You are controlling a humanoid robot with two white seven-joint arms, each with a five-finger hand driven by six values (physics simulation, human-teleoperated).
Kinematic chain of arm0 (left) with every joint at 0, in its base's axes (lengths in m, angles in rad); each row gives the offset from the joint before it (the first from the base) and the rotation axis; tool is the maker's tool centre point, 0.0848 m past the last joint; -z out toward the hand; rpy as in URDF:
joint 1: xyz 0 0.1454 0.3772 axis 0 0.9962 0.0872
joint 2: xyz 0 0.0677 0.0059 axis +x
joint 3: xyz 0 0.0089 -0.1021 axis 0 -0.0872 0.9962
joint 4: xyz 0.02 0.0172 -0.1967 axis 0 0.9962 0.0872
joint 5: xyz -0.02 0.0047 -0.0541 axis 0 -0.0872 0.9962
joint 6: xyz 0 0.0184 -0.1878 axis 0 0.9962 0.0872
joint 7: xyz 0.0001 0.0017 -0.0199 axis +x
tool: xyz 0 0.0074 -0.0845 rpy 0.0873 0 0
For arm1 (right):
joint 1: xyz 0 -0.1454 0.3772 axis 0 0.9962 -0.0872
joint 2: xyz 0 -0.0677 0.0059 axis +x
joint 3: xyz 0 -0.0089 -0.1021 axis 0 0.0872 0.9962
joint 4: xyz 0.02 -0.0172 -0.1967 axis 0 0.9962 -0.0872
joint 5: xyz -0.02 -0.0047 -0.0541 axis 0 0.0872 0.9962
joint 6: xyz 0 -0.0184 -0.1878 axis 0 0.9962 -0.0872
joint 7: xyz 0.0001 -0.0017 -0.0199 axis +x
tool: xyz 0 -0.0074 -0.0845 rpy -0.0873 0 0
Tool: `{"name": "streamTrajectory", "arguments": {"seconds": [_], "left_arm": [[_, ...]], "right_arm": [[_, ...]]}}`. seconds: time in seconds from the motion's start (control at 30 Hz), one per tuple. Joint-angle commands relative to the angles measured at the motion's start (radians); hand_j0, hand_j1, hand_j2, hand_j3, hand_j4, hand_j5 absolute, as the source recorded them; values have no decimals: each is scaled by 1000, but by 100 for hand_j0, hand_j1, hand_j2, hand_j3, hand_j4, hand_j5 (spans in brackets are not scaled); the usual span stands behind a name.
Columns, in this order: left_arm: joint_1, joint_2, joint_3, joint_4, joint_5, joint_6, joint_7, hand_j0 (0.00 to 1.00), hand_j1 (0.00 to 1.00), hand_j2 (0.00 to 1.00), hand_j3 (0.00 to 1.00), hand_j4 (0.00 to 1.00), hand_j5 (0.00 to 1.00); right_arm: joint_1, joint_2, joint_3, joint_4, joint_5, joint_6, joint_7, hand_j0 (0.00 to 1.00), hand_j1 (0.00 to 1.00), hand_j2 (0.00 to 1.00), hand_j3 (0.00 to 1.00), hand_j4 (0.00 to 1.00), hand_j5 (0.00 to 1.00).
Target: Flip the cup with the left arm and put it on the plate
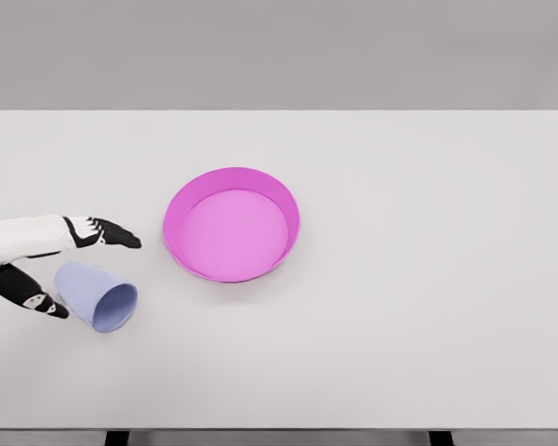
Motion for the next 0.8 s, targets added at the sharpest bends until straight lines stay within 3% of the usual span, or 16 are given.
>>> {"name": "streamTrajectory", "arguments": {"seconds": [0.0,0.2,0.3,0.4,0.47,0.77], "left_arm": [[0,11,-1,-6,6,3,0,100,100,100,100,100,100],[-1,5,1,5,-69,3,0,100,100,100,100,100,100],[6,-7,1,40,-164,3,0,100,100,100,100,100,100],[8,-33,4,63,-175,3,6,100,100,100,100,100,100],[25,-46,1,122,-186,3,6,100,100,100,100,100,100],[32,-121,1,116,-190,3,6,100,100,100,100,100,100]], "right_arm": [[0,0,2,-2,0,0,0,100,100,100,100,100,100],[9,0,-6,1,-1,0,0,100,100,100,100,100,100],[9,0,-7,7,-1,0,0,100,100,100,100,100,100],[9,0,-7,6,-1,0,0,100,100,100,100,100,100],[9,0,-7,6,-1,0,0,100,100,100,100,100,100],[9,0,-7,6,-1,0,0,100,100,100,100,100,100]]}}
